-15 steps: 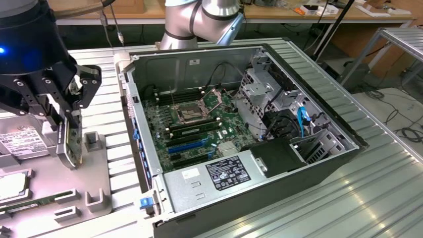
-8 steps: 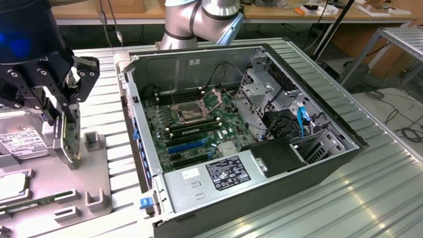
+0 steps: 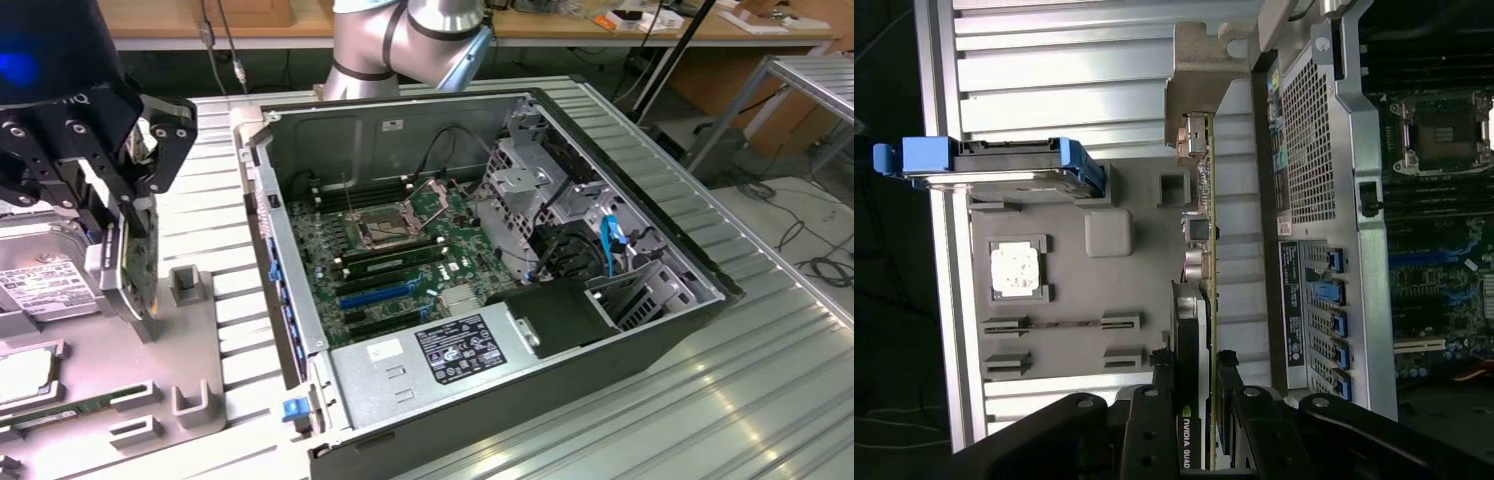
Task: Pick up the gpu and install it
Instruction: 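Pick up the gpu and move the gpu toward the slot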
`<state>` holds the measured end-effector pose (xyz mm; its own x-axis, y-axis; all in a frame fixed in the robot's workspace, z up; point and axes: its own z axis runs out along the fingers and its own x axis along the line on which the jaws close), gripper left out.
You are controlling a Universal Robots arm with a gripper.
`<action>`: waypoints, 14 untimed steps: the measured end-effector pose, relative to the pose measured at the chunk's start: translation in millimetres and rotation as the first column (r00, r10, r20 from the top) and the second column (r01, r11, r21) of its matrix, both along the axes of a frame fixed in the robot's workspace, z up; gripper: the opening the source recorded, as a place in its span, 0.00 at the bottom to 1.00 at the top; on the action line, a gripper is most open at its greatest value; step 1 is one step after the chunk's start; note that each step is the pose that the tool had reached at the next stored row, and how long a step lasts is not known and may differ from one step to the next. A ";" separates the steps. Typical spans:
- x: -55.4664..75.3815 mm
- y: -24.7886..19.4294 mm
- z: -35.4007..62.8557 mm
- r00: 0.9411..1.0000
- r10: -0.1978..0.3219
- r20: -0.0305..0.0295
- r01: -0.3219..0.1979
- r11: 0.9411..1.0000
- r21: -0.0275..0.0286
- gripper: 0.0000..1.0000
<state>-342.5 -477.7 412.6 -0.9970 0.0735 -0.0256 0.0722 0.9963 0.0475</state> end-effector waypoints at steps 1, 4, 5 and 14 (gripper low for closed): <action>0.0 0.0 1.8 1.000 0.000 0.000 0.000 1.000 0.000 0.27; 0.0 0.0 6.3 1.000 0.000 0.000 0.000 1.000 0.000 0.27; 0.0 0.0 7.9 1.000 -0.001 0.000 0.001 1.000 0.000 0.27; 0.0 0.0 21.4 1.000 -0.002 0.000 0.002 1.000 0.000 0.27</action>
